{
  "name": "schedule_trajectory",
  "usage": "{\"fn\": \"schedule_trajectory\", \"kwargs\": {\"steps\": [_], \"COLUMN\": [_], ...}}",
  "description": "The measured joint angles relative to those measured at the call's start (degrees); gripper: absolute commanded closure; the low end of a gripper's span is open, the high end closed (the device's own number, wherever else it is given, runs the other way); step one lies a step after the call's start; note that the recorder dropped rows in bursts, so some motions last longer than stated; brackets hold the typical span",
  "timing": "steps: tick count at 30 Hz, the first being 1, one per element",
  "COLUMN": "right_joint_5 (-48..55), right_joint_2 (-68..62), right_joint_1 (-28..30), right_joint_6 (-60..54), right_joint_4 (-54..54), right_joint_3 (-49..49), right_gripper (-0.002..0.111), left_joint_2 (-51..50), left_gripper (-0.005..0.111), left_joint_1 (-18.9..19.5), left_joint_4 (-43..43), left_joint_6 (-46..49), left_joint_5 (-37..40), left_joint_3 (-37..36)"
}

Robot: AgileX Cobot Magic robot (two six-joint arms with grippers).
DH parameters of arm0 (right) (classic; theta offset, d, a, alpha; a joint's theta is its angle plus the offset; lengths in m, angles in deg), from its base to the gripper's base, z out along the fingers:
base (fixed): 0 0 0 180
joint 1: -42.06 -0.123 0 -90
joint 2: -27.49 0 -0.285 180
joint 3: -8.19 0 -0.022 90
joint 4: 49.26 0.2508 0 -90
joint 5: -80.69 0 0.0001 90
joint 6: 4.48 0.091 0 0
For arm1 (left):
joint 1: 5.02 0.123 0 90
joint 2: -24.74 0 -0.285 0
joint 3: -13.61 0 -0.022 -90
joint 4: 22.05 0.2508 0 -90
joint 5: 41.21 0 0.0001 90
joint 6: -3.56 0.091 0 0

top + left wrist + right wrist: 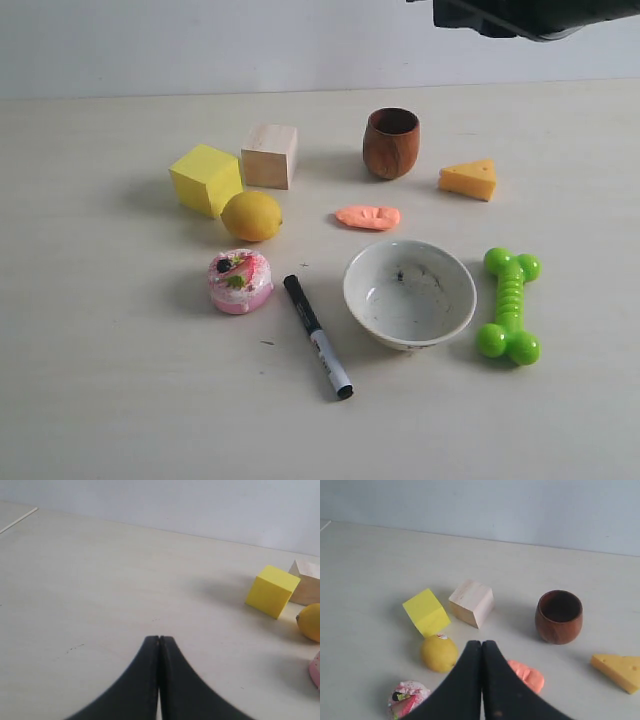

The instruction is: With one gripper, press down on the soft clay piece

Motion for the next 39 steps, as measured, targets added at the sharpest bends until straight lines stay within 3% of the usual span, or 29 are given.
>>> {"fn": "schedule_trajectory", "kwargs": {"steps": [13,15,19,21,23,27,31,39], "right_joint_5": [3.5,3.9,4.0,4.0,4.2,1.5,-4.5,-9.1], "right_joint_2": [3.9,8.2,20.6,29.7,36.1,49.9,56.4,58.8], "right_joint_1": [1.2,5.3,19.0,29.0,35.3,41.7,42.0,39.1], "right_joint_6": [-0.4,-0.4,-0.4,-0.5,-0.5,-0.5,-0.5,-1.8], "right_joint_4": [-8.9,-9.3,-9.3,-9.3,-9.3,-9.3,-9.3,-7.6], "right_joint_3": [0.0,0.7,6.8,14.0,20.7,33.2,40.8,44.2], "right_gripper": [0.108,0.108,0.108,0.108,0.108,0.108,0.108,0.108], "left_joint_2": [0.0,0.0,0.0,0.0,0.0,0.0,0.0,0.0], "left_gripper": [0.107,0.107,0.107,0.107,0.107,0.107,0.107,0.107], "left_joint_1": [0.0,0.0,0.0,0.0,0.0,0.0,0.0,0.0], "left_joint_4": [0.0,0.0,0.0,0.0,0.0,0.0,0.0,0.0], "left_joint_6": [0.0,0.0,0.0,0.0,0.0,0.0,0.0,0.0], "left_joint_5": [0.0,0.0,0.0,0.0,0.0,0.0,0.0,0.0], "left_joint_3": [0.0,0.0,0.0,0.0,0.0,0.0,0.0,0.0]}}
